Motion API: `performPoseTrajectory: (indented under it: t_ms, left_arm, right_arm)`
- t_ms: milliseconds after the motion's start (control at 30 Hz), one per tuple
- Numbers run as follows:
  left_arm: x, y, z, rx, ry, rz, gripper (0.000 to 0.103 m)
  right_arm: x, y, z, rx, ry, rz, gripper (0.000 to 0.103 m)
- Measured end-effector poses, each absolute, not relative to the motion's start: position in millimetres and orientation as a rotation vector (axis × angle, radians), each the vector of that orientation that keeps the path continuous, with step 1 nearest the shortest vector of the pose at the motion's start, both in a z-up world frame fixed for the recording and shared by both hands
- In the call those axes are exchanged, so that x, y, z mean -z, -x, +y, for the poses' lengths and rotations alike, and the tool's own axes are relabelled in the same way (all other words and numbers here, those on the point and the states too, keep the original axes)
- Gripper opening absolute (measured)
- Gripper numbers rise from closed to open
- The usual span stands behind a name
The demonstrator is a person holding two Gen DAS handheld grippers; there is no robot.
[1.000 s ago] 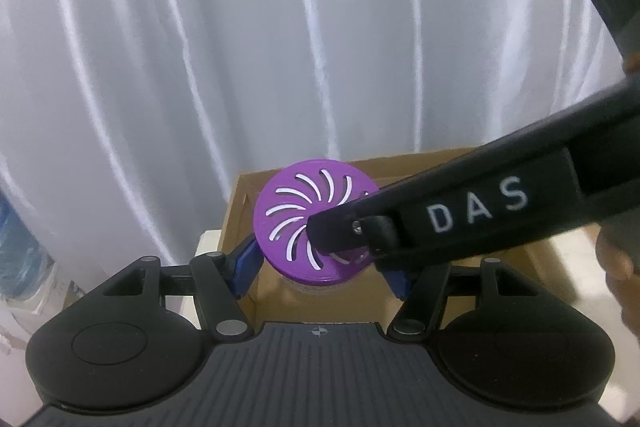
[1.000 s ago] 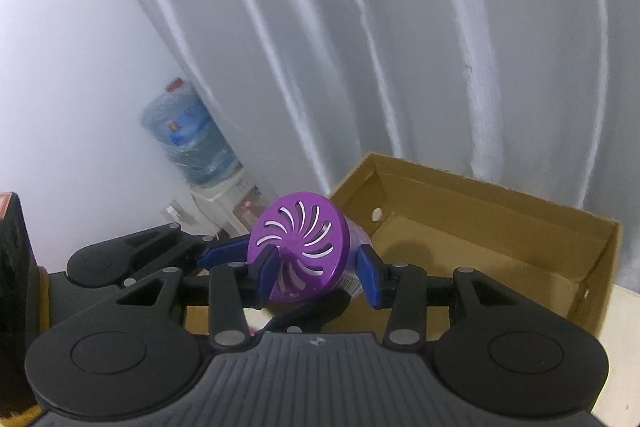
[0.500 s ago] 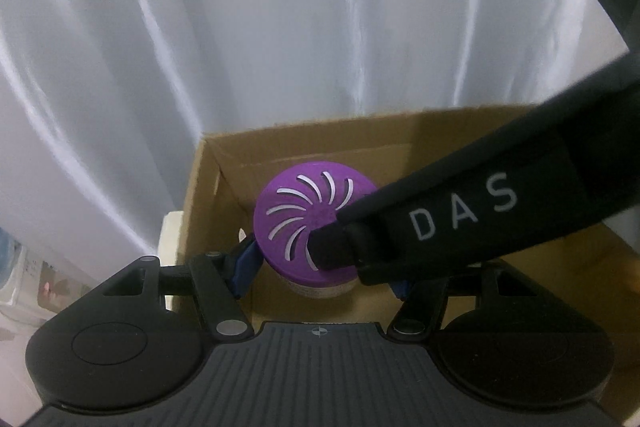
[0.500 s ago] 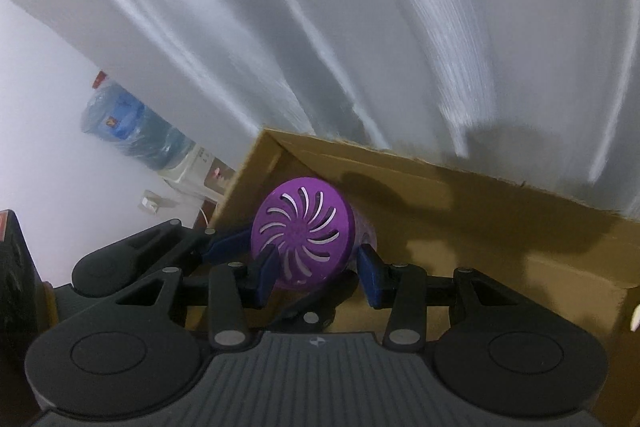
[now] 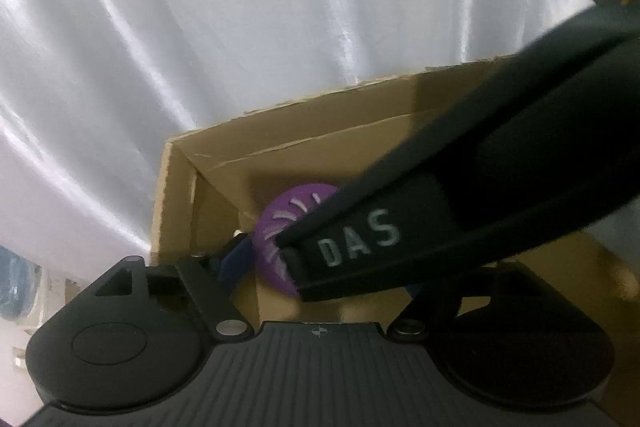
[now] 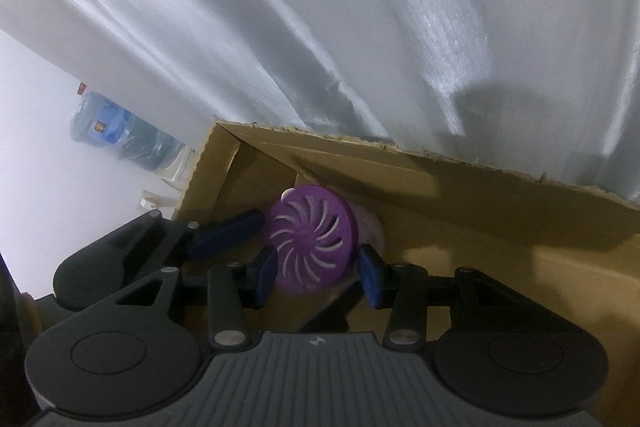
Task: Organize objects
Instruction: 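Open the right gripper to release the jar inside the box, withdraw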
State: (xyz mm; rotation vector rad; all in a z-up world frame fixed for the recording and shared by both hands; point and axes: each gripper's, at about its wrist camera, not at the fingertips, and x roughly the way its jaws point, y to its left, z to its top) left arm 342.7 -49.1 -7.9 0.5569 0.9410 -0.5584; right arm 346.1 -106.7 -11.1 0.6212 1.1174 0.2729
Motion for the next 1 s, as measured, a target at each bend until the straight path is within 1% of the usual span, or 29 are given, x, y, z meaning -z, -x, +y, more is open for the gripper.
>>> performPoseTrajectory:
  t_ms: [133,267,433,567,633,733,833,1000]
  left_arm:
    - [0.1,-336.9,-38.1,0.552,-0.514,0.938,0.081]
    - [-20.5,-327.2,-25.9,0.542,-0.459,0.902,0.083]
    - [-67.2,-293.8,10.1,0.535,-0.359,0.832,0.085]
    - [-99.4,-264.3,43.3,0.517,-0.264,0.789,0.093]
    - [-106.6,-236.2,64.7,0.505,-0.214,0.787,0.094]
    - [-106.8,-200.2,84.0,0.502,-0.151,0.789,0.094]
    - [-89.2,-151.0,102.4,0.501,-0.109,0.789,0.094]
    - [-57.5,-104.2,104.6,0.533,-0.035,0.811,0.094]
  right_arm:
    - [9.4,-343.0,-109.1,-0.260,-0.621,1.106,0.048]
    - [-3.6,-332.3,-117.9,-0.248,-0.622,1.074,0.048]
    - [-43.1,-294.2,-129.7,-0.266,-0.623,0.981,0.048]
    - [-86.8,-233.8,-138.8,-0.324,-0.609,0.852,0.048]
    - [-102.6,-202.1,-140.2,-0.345,-0.592,0.794,0.048]
    - [-117.7,-151.1,-138.5,-0.361,-0.553,0.716,0.048]
    - [-116.5,-105.3,-130.0,-0.375,-0.507,0.650,0.048]
    - [-80.3,-62.6,-99.9,-0.348,-0.441,0.655,0.048]
